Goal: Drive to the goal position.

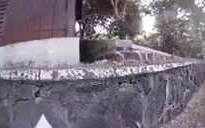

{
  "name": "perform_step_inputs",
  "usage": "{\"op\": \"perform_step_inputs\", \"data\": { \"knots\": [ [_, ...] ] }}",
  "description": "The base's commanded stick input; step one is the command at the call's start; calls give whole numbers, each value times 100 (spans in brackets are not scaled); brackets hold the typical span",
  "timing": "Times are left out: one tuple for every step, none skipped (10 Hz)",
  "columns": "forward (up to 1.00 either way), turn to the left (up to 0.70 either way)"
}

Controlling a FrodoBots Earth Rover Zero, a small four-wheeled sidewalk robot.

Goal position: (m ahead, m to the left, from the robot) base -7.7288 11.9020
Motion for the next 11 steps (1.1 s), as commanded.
{"op": "perform_step_inputs", "data": {
  "knots": [
    [-70, 0],
    [-70, 0],
    [-70, 0],
    [-70, 0],
    [-70, 0],
    [-70, 0],
    [-70, 0],
    [-70, 0],
    [-70, 0],
    [-70, 0],
    [-70, 0]
  ]
}}
